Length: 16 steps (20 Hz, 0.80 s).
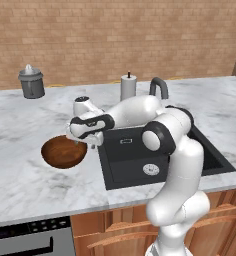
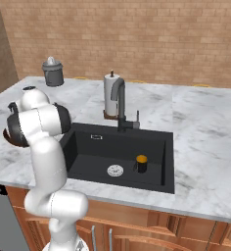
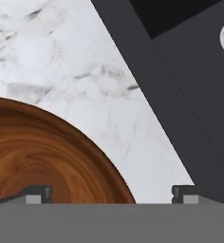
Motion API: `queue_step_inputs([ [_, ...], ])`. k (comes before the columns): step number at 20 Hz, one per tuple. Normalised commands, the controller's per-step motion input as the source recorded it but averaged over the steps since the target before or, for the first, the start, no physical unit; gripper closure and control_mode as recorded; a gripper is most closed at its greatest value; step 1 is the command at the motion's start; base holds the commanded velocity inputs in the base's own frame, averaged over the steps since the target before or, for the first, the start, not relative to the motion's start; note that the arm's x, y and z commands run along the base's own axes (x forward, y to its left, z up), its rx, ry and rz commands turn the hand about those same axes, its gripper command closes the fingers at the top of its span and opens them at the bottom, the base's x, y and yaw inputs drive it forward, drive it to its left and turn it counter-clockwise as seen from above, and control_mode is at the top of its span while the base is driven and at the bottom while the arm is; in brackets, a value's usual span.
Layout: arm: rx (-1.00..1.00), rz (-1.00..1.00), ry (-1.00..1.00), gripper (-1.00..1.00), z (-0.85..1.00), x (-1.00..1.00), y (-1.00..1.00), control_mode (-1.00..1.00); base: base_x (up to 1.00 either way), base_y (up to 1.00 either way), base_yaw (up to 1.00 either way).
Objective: Pick the mug and place it in the sink. Pick the bowl and place it in the open cabinet and then close the cabinet.
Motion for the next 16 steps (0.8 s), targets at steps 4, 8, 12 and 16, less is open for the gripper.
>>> queue_step_inputs([
  [4,0.0,0.0,0.0,-1.0,-0.21,0.0,0.17,-1.0,0.0,0.0,0.0],
  [8,0.0,0.0,0.03,-1.0,-0.24,-0.02,0.19,-1.0,0.0,0.0,0.0],
  [12,0.01,0.01,0.01,-1.0,-0.35,-0.07,0.09,-1.0,0.0,0.0,0.0],
  [16,0.0,0.0,0.0,1.0,-0.24,-0.03,0.08,-1.0,0.0,0.0,0.0],
])
